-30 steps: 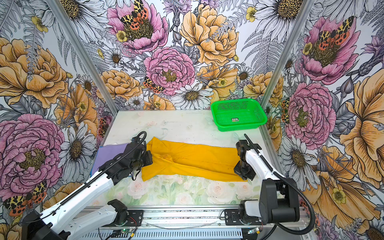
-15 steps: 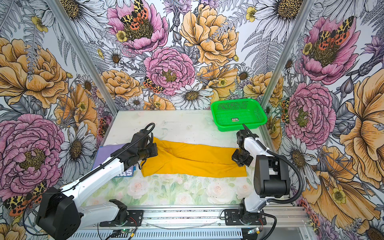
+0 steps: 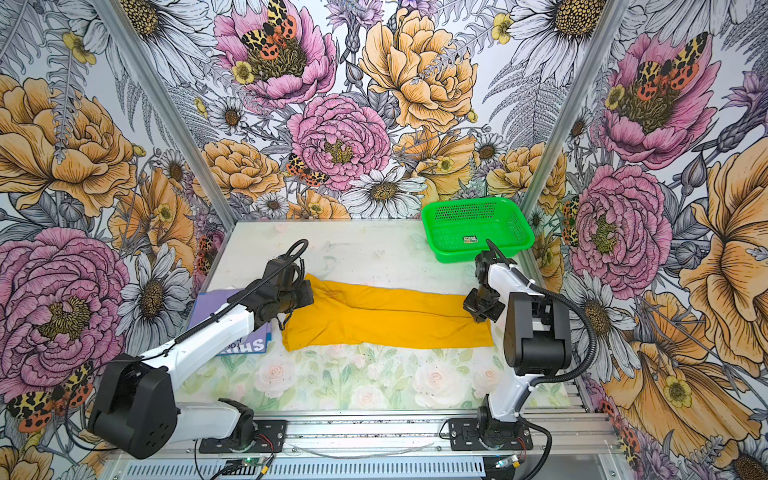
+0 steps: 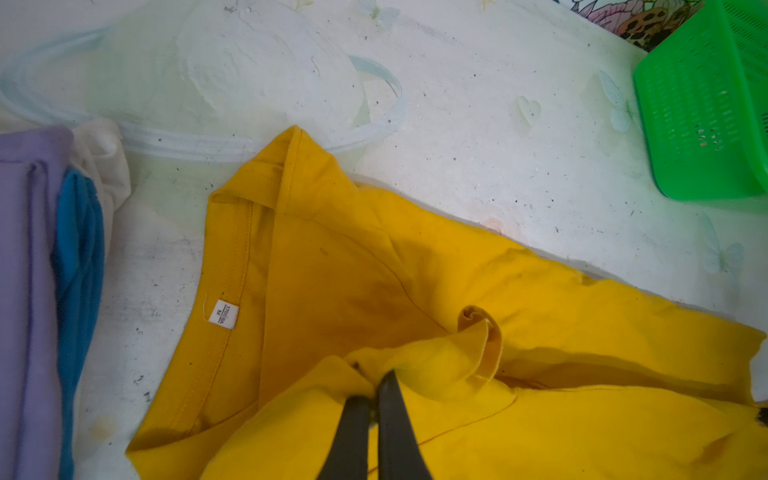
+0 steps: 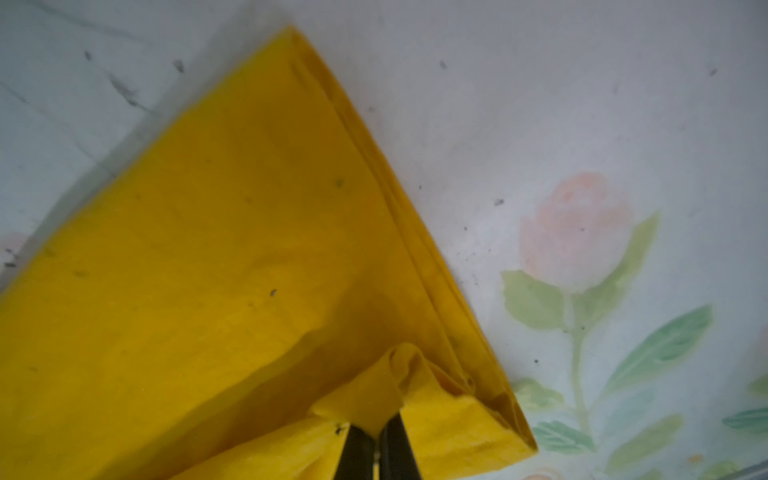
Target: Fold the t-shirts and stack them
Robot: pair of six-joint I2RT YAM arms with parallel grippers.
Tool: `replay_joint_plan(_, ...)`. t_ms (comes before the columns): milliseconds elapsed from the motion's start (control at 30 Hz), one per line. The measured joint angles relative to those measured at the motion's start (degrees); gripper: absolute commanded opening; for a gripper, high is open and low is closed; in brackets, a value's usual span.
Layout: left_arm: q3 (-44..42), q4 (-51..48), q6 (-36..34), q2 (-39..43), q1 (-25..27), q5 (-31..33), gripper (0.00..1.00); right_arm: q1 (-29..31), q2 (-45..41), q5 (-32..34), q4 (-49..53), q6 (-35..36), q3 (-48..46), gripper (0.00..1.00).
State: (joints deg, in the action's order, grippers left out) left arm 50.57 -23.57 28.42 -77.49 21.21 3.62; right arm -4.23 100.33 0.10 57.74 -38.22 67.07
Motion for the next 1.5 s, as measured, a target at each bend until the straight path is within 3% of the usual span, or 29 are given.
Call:
replay_joint_plan(67, 1.6, 0.3, -0.4, -1.6, -0.3, -0.3, 0.00, 0.0, 0.2, -0.2, 0.0, 0.2, 0.7, 0.03)
replay_joint_plan(133, 3.5, 0.7, -0.9, -3.2, -0.5, -0.4, 0.00, 0.0, 0.5, -0.5, -0.1, 0.2, 1.4, 0.13)
replay_joint_plan(200, 5.5, 1.2, -1.4, -5.0, -0.8, -0.8, 0.00, -0.3, 0.8, -0.7, -0.4, -0.1, 1.8, 0.40)
replay_joint_plan(300, 7.2, 1.9, -1.6, -7.4, -1.1, -1.7, 0.03, -0.6, 0.8, -0.9, -0.4, 0.5, 2.7, 0.62)
replay_joint_plan(333, 7.5, 2.0, -1.7, -8.0, -1.2, -1.8, 0.17, -0.6, 0.8, -0.8, -0.4, 0.9, 3.2, 0.76)
replay_joint_plan(367, 7.6, 2.0, -1.8, -8.5, -1.4, -1.8, 0.43, -0.6, 0.5, -0.8, -0.5, 1.4, 3.6, 0.78)
replay_joint_plan(433, 7.6, 2.0, -1.6, -8.9, -1.9, -2.0, 0.70, -0.6, -0.5, -0.6, -0.8, 2.5, 4.2, 0.82)
replay_joint_plan(467, 7.7, 1.9, -1.6, -9.0, -2.5, -2.1, 0.82, -0.6, -1.6, -0.6, -1.0, 3.2, 4.3, 0.85)
replay_joint_plan(533, 8.0, 1.9, -1.6, -9.1, -3.5, -2.2, 0.91, -0.6, -4.2, -0.9, -1.1, 4.6, 4.4, 0.99)
replay_joint_plan(600, 8.6, 1.9, -1.5, -8.9, -4.3, -2.2, 0.99, -0.6, -7.1, -1.3, -1.1, 6.2, 4.3, 1.00)
replay_joint_plan(800, 8.7, 0.1, -1.1, -5.1, -6.0, -2.3, 0.99, -0.6, -13.4, -2.0, -2.4, 8.8, 1.6, 1.00)
replay_joint_plan(967, 3.6, -0.2, 2.4, 1.1, -5.5, -3.3, 0.99, -1.1, -12.4, -3.7, -4.5, 9.4, -3.4, 0.98)
replay_joint_plan(1133, -4.3, -1.6, 7.5, 3.9, -1.7, -3.3, 0.99, -2.1, -8.6, -4.3, -7.9, 9.4, -6.8, 0.93)
replay_joint_plan(1367, -7.5, 0.3, 13.7, -0.6, 3.4, -3.3, 0.99, -2.2, -4.2, -2.8, -9.6, 11.3, -6.9, 0.90)
replay_joint_plan(1500, -5.8, 2.9, 16.5, -9.0, 3.1, -3.2, 0.99, 0.0, -2.0, -0.3, -8.1, 13.4, -6.2, 0.99)
